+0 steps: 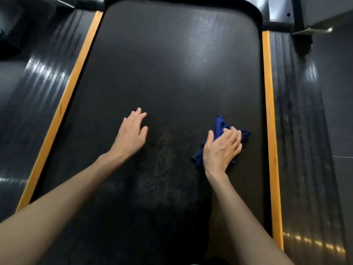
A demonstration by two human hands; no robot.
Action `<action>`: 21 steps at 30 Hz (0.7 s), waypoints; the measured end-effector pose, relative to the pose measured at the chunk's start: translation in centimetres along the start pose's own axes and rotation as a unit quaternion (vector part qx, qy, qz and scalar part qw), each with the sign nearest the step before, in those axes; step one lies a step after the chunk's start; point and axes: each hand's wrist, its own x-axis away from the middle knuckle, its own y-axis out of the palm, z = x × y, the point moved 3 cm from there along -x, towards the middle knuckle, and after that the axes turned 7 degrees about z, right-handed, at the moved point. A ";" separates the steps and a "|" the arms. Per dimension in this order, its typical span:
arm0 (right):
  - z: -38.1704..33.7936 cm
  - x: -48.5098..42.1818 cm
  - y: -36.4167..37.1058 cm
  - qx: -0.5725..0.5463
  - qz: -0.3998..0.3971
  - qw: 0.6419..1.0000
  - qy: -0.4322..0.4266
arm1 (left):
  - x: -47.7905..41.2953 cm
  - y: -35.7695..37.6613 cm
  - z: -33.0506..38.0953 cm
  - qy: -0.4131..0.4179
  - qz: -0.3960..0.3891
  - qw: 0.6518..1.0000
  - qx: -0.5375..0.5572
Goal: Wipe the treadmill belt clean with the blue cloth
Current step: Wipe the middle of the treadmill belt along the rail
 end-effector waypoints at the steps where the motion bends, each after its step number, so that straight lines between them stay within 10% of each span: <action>1: -0.5 0.4 0.7 -0.010 0.007 0.998 -0.054 | 0.0 -0.3 -1.0 -0.020 0.029 0.999 0.012; 8: -10.1 11.9 4.4 -0.059 -0.143 0.842 -0.517 | 0.9 -0.2 -3.5 -0.080 0.093 0.991 0.062; 11: -7.4 5.9 4.2 -0.055 -0.075 0.866 -0.492 | 1.5 -1.2 -5.3 -0.076 0.098 0.991 0.042; 16: -4.4 -4.5 4.1 -0.018 0.029 0.985 -0.166 | 2.7 -3.4 -7.8 -0.072 0.091 0.993 0.010; 19: -10.0 4.3 5.5 -0.079 -0.002 0.957 -0.279 | 2.3 -5.1 -9.0 -0.075 0.103 0.992 -0.004; 21: -11.8 12.3 5.3 -0.095 -0.097 0.868 -0.477 | 2.0 -6.0 -9.7 -0.085 0.123 0.989 -0.017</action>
